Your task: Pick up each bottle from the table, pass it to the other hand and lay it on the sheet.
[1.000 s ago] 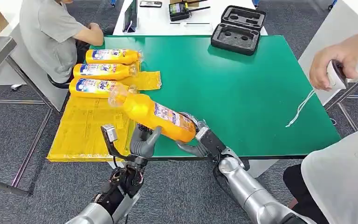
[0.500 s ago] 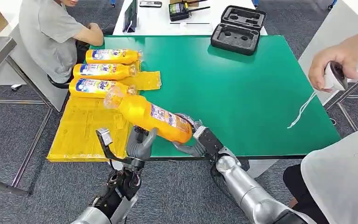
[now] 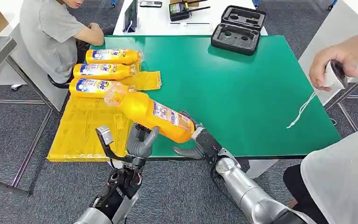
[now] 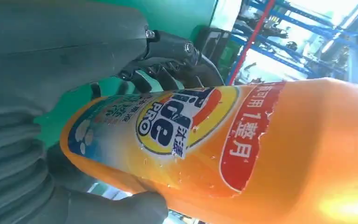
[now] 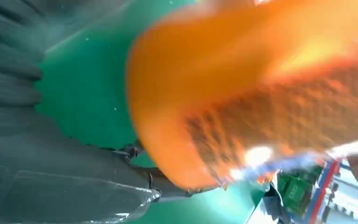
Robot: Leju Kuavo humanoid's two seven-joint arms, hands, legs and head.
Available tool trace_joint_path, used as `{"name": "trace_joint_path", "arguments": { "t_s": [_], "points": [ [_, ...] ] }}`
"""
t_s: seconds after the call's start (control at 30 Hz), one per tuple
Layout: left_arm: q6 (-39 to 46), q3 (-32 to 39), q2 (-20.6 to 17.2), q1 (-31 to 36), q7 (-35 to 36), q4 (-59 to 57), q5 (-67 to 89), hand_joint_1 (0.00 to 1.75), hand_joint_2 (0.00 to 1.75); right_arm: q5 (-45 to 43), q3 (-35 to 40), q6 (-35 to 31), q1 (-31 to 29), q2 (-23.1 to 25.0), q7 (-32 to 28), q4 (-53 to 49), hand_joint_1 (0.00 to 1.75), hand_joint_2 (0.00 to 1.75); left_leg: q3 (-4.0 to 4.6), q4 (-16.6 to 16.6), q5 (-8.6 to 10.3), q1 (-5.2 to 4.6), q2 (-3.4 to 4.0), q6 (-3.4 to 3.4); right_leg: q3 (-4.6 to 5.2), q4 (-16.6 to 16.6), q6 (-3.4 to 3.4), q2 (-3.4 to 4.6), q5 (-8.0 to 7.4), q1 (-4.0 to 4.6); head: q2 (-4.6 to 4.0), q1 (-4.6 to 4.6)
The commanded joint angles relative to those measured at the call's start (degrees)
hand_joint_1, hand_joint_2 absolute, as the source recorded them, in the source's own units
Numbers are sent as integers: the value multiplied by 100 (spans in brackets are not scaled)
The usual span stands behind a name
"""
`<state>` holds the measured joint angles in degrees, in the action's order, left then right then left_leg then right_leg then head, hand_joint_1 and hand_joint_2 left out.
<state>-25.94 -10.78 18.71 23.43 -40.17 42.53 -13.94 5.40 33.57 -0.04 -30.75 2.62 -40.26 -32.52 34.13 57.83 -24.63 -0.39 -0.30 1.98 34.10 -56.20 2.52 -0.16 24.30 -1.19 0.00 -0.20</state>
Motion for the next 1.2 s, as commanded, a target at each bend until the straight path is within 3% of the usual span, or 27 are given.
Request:
{"name": "trace_joint_path", "arguments": {
  "t_s": [0.03, 0.07, 0.17, 0.27, 0.5, 0.67, 0.8, 1.0, 1.03, 1.2],
  "points": [
    [282, 170, 36, 67, 17, 268, 277, 175, 175, -21, -87, -125, -123, 56, 26, 249, 0, 175, -11, 5, -8, 8, 5, -12, -12, -1, -12, 4, 5, 8, 0, 2],
    [503, 147, 27, 33, 17, 420, 433, 175, 175, -23, -112, -162, -90, 47, 26, 213, 0, 175, -8, 1, -5, 6, 3, -8, -8, 1, -8, 2, 3, 6, 0, 2],
    [2306, -442, -230, -146, 17, 1427, 1456, 175, 175, -104, -343, -322, 132, 0, 26, -51, 0, 175, -6, 2, -5, 7, 3, -9, -7, 1, -9, 2, 3, 7, 0, 2],
    [3149, -781, -478, -86, 17, 1587, 1540, 171, 175, -165, -560, -406, 315, -13, 26, -292, 0, 175, -12, 4, -9, 11, -1, -14, -15, 0, -14, -3, 8, 11, 0, 0],
    [4408, -1164, -948, -16, 17, 1696, 1699, 175, 175, -271, -1120, -498, 835, 69, 26, -982, 0, 175, -19, -2, -9, 11, 5, -16, -20, 5, -17, 4, 6, 12, 0, 0],
    [4941, -1329, -1058, 170, 17, 1539, 1903, 175, 175, -275, -1311, -541, 1054, 110, 26, -1220, 0, 175, -9, -2, -4, 7, 2, -12, -9, 1, -12, 2, 4, 7, 0, 2],
    [5977, -1686, -1168, 524, 17, 974, 2480, 175, 175, -289, -1443, -541, 1159, 187, 26, -1330, 0, 175, -11, 2, -6, 12, -2, -14, -14, 1, -14, -3, 6, 12, 0, 2],
    [6482, -1979, -1316, 746, 17, 434, 2717, 175, 175, -299, -1578, -516, 1310, 274, 26, -1373, 0, 175, -13, -3, -3, 7, -1, -12, -14, 3, -12, -2, 4, 7, 0, 2],
    [6482, -1979, -1316, 746, 17, 434, 2717, 175, 175, -299, -1578, -516, 1310, 274, 26, -1373, 0, 175, -23, -5, -6, 12, 1, -16, -24, 7, -16, 0, 5, 12, 0, 0],
    [6594, -222, -941, 633, 17, 243, 5598, 175, 175, -318, -1736, -402, 1294, 358, 26, -1295, 0, 175, -12, 0, -7, 8, 17, -11, -8, 0, -11, 16, 1, 7, 0, 2]
  ]
}}
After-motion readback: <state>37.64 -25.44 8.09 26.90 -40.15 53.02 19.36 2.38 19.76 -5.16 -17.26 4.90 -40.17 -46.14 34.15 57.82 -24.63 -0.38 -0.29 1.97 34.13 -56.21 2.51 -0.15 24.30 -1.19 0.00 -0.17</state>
